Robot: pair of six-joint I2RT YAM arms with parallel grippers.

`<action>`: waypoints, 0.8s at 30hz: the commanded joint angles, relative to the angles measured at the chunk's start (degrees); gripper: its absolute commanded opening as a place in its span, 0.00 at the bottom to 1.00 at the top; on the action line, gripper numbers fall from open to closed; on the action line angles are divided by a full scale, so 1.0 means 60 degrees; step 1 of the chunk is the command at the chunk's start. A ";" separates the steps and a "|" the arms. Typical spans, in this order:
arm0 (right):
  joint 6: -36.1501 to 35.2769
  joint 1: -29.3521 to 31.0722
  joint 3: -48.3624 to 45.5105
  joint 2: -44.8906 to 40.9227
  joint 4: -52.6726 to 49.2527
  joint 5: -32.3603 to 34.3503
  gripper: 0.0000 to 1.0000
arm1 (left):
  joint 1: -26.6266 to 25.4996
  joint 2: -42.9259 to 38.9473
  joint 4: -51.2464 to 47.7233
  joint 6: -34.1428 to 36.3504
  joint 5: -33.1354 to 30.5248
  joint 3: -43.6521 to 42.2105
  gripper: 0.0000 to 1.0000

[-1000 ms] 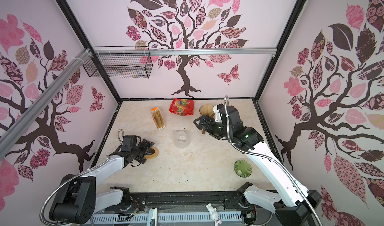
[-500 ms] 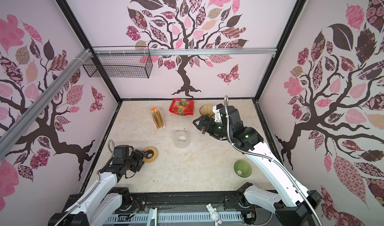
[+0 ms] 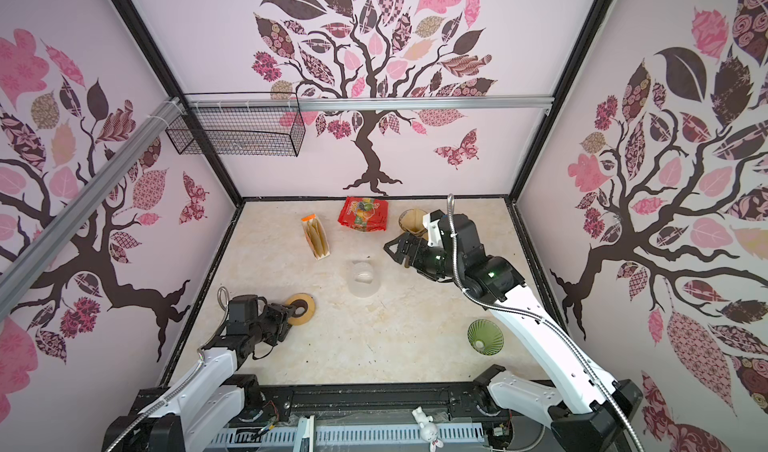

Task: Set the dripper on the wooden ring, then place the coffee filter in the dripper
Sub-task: 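Lower the left gripper and grasp the wooden ring by its edge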

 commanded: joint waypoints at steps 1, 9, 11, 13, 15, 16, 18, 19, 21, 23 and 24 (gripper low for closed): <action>-0.0065 -0.0001 0.0309 -0.0216 0.0046 -0.0097 1.00 | 0.0058 0.0046 0.0524 -0.0176 0.0069 -0.0354 0.48; 0.0045 -0.0017 0.0202 -0.0116 0.0169 0.0046 1.00 | 0.0101 -0.0171 0.0990 -0.0480 -0.0004 -0.0687 0.38; 0.0003 -0.0008 0.0251 -0.0042 0.0125 -0.0039 1.00 | 0.0105 -0.0091 0.1041 -0.0421 -0.0047 -0.0638 0.37; 0.0029 -0.0010 0.0202 -0.0073 0.0150 0.0004 1.00 | 0.0104 0.0078 0.1214 -0.0444 0.0001 -0.0620 0.35; 0.0115 -0.0006 -0.0012 -0.0122 0.0419 -0.0208 1.00 | 0.0106 0.0216 0.1337 -0.0416 0.0049 -0.0580 0.33; 0.0135 -0.0013 -0.0058 -0.0129 0.0456 -0.0234 1.00 | 0.0104 0.0253 0.1335 -0.0400 0.0055 -0.0561 0.32; 0.0110 -0.0012 -0.0022 -0.0144 0.0444 -0.0250 1.00 | 0.0107 0.0269 0.1406 -0.0429 0.0055 -0.0590 0.30; 0.0096 -0.0005 -0.0018 -0.0159 0.0451 -0.0220 1.00 | 0.0104 0.0268 0.1421 -0.0422 0.0055 -0.0599 0.29; 0.0053 -0.0015 -0.0036 -0.0146 0.0415 -0.0099 1.00 | 0.0104 0.0196 0.1383 -0.0372 0.0040 -0.0572 0.25; 0.0002 -0.0011 -0.0022 -0.0170 0.0374 -0.0085 1.00 | 0.0104 0.0139 0.1356 -0.0366 -0.0014 -0.0545 0.23; -0.0035 -0.0001 -0.0029 -0.0187 0.0382 -0.0105 1.00 | 0.0104 0.0139 0.1322 -0.0331 -0.0045 -0.0540 0.21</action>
